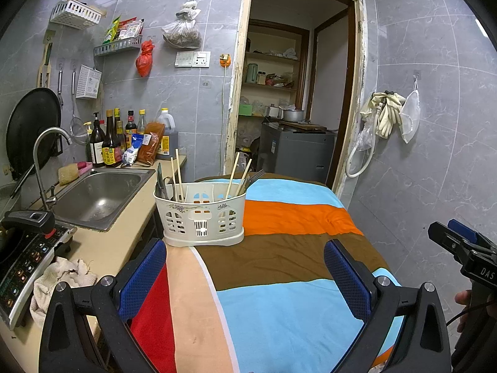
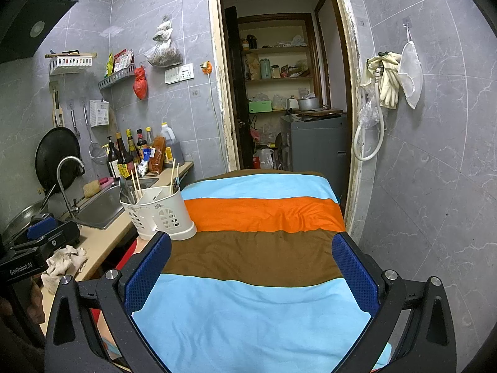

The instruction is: Organize utensils

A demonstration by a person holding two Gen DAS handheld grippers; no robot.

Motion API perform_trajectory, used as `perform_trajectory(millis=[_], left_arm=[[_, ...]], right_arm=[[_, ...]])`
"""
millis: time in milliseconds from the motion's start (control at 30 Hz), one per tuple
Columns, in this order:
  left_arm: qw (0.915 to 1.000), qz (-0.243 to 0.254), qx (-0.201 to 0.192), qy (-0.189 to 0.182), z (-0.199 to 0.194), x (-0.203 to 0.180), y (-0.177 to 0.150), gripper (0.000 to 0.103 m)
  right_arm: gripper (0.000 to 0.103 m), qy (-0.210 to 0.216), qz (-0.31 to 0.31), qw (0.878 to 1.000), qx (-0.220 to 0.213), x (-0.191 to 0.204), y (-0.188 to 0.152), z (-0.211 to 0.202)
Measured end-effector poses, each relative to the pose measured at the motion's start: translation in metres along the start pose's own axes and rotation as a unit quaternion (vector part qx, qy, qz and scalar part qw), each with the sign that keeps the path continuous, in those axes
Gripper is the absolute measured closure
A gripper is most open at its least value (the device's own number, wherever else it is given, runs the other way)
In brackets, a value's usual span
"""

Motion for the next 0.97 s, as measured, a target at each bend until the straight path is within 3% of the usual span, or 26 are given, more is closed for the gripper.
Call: perform_trajectory(millis=[967], left_arm=[[0.9999, -0.008, 0.007, 0.008, 0.003, 0.015, -0.003, 0.001]], right_arm=[[0.002, 0.004, -0.002, 1.000, 0.009, 0.009, -0.012, -0.002]])
Point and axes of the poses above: each gripper's, at about its wrist camera, not at the fingertips, and z roughly the way its jaws point, x to its left, y to its top, the point moved 7 cm from there along z, roughly the way its jaws point, and after that the axes turned 6 degrees about -z, right-handed, at the moved point
